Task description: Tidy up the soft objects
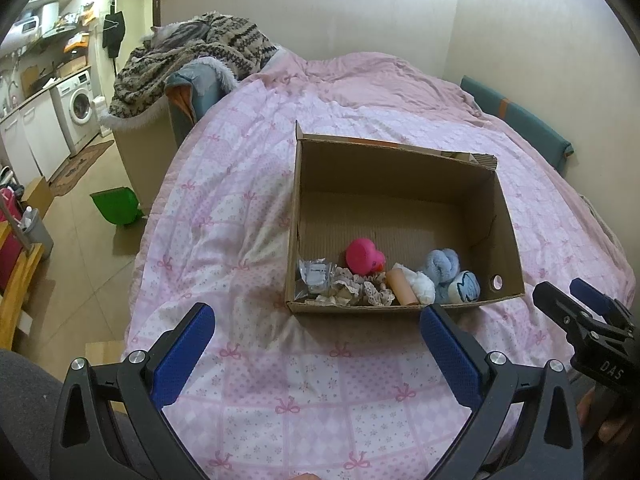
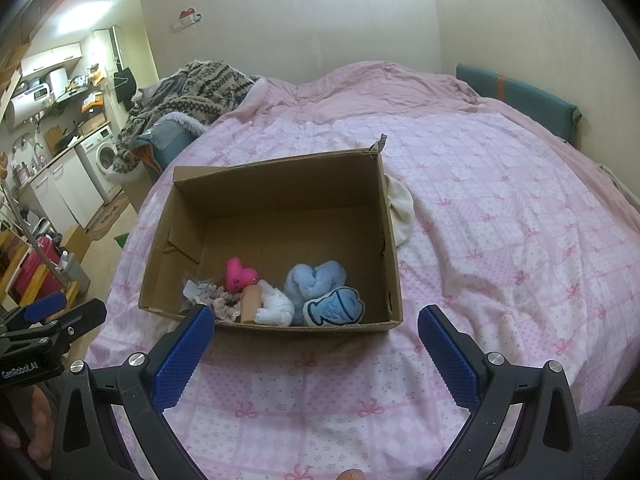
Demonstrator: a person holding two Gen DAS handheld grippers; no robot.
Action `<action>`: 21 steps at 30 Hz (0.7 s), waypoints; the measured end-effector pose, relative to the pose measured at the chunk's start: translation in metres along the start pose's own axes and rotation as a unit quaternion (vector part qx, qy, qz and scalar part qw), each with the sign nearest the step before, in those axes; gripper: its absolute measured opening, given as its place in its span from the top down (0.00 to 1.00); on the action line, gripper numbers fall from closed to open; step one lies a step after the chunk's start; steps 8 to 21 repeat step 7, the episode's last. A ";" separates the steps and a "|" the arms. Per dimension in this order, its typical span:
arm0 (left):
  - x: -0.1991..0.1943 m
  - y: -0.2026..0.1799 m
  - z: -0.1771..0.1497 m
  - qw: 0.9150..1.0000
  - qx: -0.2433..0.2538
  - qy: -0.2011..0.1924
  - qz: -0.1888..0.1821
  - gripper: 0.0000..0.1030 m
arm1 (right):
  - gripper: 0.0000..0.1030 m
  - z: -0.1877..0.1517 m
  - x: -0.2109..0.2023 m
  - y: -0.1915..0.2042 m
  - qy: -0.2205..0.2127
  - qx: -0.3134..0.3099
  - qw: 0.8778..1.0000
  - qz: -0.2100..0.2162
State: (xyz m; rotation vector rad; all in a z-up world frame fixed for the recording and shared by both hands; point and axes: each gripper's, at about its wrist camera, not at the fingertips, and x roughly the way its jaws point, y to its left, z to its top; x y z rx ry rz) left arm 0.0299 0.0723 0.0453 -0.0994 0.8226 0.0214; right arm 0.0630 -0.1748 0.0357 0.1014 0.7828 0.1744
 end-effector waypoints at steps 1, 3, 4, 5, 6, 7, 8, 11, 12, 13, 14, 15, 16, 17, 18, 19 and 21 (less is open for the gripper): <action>0.000 0.000 0.000 1.000 -0.001 0.000 0.000 0.01 | 0.00 0.000 0.000 0.000 0.000 0.000 1.000 0.000; 0.001 0.000 0.000 1.000 -0.001 0.001 -0.001 0.01 | 0.00 0.000 0.000 0.000 0.000 0.000 1.000 0.000; 0.001 0.000 0.000 1.000 -0.001 0.001 -0.001 0.01 | 0.00 0.000 0.000 0.000 0.000 0.000 1.000 0.000; 0.002 0.000 -0.001 1.000 -0.002 0.001 -0.002 0.01 | 0.00 0.000 0.000 0.000 0.000 0.000 1.000 0.000; 0.002 0.000 -0.001 1.000 -0.002 0.001 -0.001 0.01 | 0.00 0.000 0.000 0.000 0.000 0.000 1.000 0.001; 0.003 0.000 -0.002 1.000 -0.002 0.003 -0.001 0.01 | 0.00 0.000 0.000 -0.001 0.000 0.000 1.000 0.001; 0.003 0.000 -0.002 1.000 -0.002 0.003 -0.001 0.01 | 0.00 0.000 0.000 -0.001 0.000 0.000 1.000 0.001; 0.003 0.000 -0.002 1.000 -0.002 0.003 -0.001 0.01 | 0.00 0.000 0.000 -0.001 0.000 0.000 1.000 0.001; 0.003 0.000 -0.002 1.000 -0.002 0.003 -0.001 0.01 | 0.00 0.000 0.000 -0.001 0.000 0.000 1.000 0.001; 0.003 0.000 -0.002 1.000 -0.002 0.003 -0.001 0.01 | 0.00 0.000 0.000 -0.001 0.000 0.000 1.000 0.001; 0.003 0.000 -0.002 1.000 -0.002 0.003 -0.001 0.01 | 0.00 0.000 0.000 -0.001 0.000 0.000 1.000 0.001; 0.003 0.000 -0.002 1.000 -0.002 0.003 -0.001 0.01 | 0.00 0.000 0.000 -0.001 0.000 0.000 1.000 0.001; 0.003 0.000 -0.002 1.000 -0.002 0.003 -0.001 0.01 | 0.00 0.000 0.000 -0.001 0.000 0.000 1.000 0.001; 0.003 0.000 -0.002 1.000 -0.002 0.003 -0.001 0.01 | 0.00 0.000 0.000 -0.001 0.000 0.000 1.000 0.001; 0.003 0.000 -0.002 1.000 -0.002 0.003 -0.001 0.01 | 0.00 0.000 0.000 -0.001 0.000 0.000 1.000 0.001; 0.003 0.000 -0.002 1.000 -0.002 0.003 -0.001 0.01 | 0.00 0.000 0.000 -0.001 0.000 0.000 1.000 0.001; 0.003 0.000 -0.002 1.000 -0.002 0.003 -0.001 0.01 | 0.00 0.000 0.000 -0.001 0.000 0.000 1.000 0.001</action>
